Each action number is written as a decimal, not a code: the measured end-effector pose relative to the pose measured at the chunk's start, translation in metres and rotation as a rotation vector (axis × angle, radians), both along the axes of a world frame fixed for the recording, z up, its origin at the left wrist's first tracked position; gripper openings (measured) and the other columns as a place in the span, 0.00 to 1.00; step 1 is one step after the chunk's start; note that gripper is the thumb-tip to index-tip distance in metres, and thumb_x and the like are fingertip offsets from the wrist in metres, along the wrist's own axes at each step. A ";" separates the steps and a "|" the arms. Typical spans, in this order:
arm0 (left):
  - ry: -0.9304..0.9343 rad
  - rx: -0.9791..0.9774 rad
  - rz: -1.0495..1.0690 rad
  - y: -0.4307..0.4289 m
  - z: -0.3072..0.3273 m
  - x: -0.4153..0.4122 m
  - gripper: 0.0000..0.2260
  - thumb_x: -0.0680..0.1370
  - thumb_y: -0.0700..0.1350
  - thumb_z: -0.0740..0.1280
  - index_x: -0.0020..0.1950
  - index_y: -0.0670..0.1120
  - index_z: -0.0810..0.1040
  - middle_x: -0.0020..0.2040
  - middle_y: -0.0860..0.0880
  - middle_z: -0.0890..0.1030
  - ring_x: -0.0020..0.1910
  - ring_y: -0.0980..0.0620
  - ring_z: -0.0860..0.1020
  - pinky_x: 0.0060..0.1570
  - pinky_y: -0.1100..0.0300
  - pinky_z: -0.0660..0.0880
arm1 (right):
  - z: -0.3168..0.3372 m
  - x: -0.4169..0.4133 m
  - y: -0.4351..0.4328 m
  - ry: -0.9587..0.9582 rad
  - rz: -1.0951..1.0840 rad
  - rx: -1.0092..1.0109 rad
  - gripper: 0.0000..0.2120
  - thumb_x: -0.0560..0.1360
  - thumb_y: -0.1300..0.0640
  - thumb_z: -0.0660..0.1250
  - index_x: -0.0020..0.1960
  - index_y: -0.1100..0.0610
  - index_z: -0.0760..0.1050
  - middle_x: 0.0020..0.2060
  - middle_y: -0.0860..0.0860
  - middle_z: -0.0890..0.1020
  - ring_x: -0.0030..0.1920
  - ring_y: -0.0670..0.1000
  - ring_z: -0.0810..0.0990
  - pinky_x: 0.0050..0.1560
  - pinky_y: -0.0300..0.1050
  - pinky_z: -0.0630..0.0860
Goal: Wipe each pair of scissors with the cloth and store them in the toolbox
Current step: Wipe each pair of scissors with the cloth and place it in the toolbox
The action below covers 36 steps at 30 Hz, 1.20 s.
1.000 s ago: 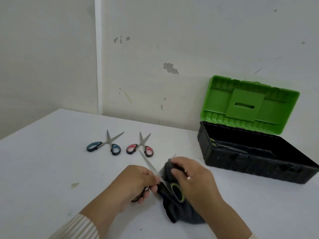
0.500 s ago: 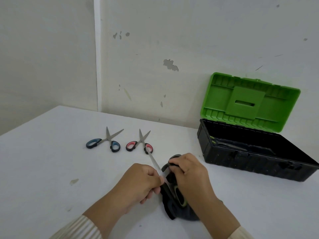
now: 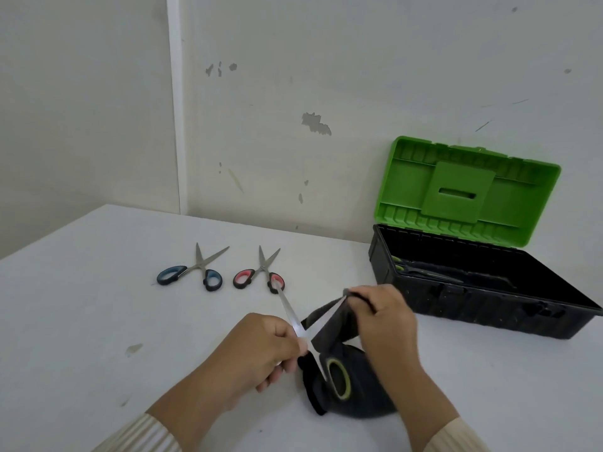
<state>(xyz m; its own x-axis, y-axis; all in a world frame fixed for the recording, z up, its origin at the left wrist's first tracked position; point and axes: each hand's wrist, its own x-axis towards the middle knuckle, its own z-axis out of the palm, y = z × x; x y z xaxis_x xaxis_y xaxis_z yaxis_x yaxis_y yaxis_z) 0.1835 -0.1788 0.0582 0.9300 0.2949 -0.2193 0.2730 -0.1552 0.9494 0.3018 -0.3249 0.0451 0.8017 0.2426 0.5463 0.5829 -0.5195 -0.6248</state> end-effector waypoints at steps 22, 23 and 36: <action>-0.042 -0.022 0.054 0.004 0.005 -0.002 0.13 0.75 0.40 0.68 0.30 0.42 0.73 0.19 0.52 0.73 0.16 0.56 0.64 0.20 0.65 0.60 | -0.006 -0.023 0.011 -0.111 0.204 -0.113 0.07 0.71 0.63 0.68 0.45 0.53 0.80 0.39 0.49 0.81 0.44 0.42 0.73 0.44 0.21 0.66; -0.042 -0.020 0.050 0.004 0.006 -0.002 0.13 0.75 0.40 0.68 0.31 0.42 0.73 0.19 0.52 0.73 0.16 0.56 0.64 0.20 0.65 0.60 | -0.007 -0.028 0.012 -0.112 0.242 -0.144 0.06 0.72 0.62 0.67 0.45 0.53 0.80 0.38 0.48 0.80 0.44 0.43 0.73 0.44 0.22 0.66; -0.027 -0.179 0.071 0.020 -0.003 0.002 0.10 0.75 0.42 0.69 0.35 0.43 0.82 0.29 0.46 0.78 0.22 0.53 0.70 0.22 0.63 0.63 | 0.014 -0.029 -0.002 0.294 0.373 -0.159 0.09 0.73 0.53 0.66 0.39 0.40 0.79 0.36 0.37 0.80 0.42 0.37 0.77 0.43 0.28 0.70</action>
<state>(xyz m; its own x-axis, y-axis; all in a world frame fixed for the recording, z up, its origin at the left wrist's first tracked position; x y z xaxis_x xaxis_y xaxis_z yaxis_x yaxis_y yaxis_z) 0.1859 -0.1591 0.0552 0.9145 0.3189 -0.2489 0.2509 0.0355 0.9674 0.2732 -0.3271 0.0588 0.7590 0.6041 0.2429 0.5582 -0.4117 -0.7203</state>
